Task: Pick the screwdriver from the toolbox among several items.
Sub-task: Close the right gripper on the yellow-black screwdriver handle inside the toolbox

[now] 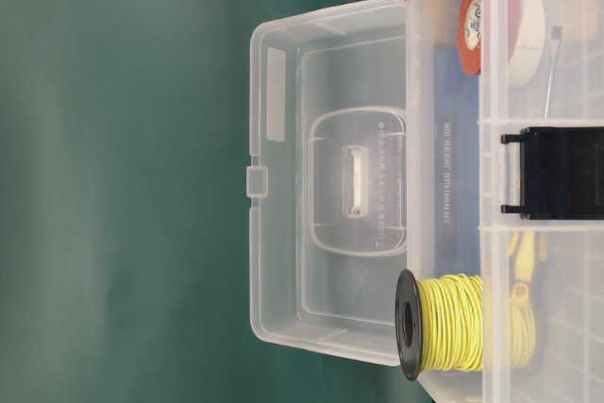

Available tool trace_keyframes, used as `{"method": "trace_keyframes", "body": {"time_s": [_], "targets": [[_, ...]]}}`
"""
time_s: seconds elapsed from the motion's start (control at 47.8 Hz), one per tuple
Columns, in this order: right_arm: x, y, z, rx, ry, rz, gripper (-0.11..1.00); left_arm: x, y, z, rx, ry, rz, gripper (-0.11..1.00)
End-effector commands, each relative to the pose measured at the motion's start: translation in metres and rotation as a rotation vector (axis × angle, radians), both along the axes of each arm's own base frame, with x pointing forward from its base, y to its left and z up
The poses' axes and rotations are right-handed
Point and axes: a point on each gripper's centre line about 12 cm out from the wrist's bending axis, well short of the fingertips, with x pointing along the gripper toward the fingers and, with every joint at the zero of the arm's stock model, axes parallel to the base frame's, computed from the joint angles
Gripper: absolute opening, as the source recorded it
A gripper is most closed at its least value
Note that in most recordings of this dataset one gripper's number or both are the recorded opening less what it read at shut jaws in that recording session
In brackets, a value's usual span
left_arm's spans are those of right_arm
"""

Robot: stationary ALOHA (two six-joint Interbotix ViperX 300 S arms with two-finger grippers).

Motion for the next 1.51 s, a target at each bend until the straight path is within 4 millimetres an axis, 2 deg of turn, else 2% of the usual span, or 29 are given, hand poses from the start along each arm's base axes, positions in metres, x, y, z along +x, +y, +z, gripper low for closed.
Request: {"method": "trace_keyframes", "body": {"time_s": [0.0, 0.126, 0.272, 0.398, 0.524, 0.607, 0.649, 0.754, 0.838, 0.901, 1.047, 1.173, 1.257, 1.487], "targets": [[0.004, -0.003, 0.01, 0.027, -0.02, -0.014, 0.0, 0.002, 0.001, 0.002, -0.027, 0.005, 0.005, 0.0], [0.027, -0.008, 0.026, 0.127, 0.072, -0.036, 0.0, 0.003, 0.001, -0.001, -0.03, 0.021, 0.005, 0.0], [0.072, -0.016, 0.035, 0.181, 0.249, -0.068, 0.0, 0.003, 0.001, 0.0, -0.028, 0.02, 0.005, 0.0], [0.116, -0.03, 0.035, 0.26, 0.385, -0.11, 0.0, 0.003, 0.001, 0.0, -0.024, 0.02, 0.005, 0.0], [0.153, -0.048, 0.025, 0.348, 0.514, -0.168, 0.0, 0.003, 0.001, 0.0, -0.021, 0.015, 0.006, 0.0], [0.18, -0.063, 0.014, 0.408, 0.614, -0.211, 0.02, 0.002, 0.001, 0.001, -0.019, 0.009, 0.006, 0.0], [0.19, -0.068, 0.01, 0.423, 0.655, -0.224, 0.1, 0.002, 0.001, 0.001, -0.018, 0.008, 0.006, 0.0], [0.215, -0.077, -0.003, 0.448, 0.746, -0.246, 0.37, 0.002, 0.001, 0.002, -0.018, 0.006, 0.006, 0.0], [0.234, -0.085, -0.019, 0.46, 0.82, -0.262, 0.62, 0.001, 0.001, 0.003, -0.019, 0.0, 0.006, 0.0], [0.244, -0.089, -0.036, 0.474, 0.872, -0.277, 0.75, 0.001, 0.001, 0.003, -0.019, -0.003, 0.006, 0.0], [0.265, -0.098, -0.09, 0.518, 0.991, -0.314, 0.73, -0.001, 0.001, 0.006, -0.019, -0.014, 0.007, 0.0], [0.274, -0.099, -0.131, 0.532, 1.069, -0.331, 0.73, -0.003, 0.001, 0.006, -0.021, -0.017, 0.005, 0.0], [0.275, -0.099, -0.148, 0.535, 1.1, -0.34, 0.73, -0.004, 0.001, 0.006, -0.021, -0.018, 0.005, 0.0], [0.276, -0.101, -0.167, 0.54, 1.139, -0.351, 0.72, -0.004, 0.001, 0.004, -0.021, -0.011, 0.005, 0.0]]}}
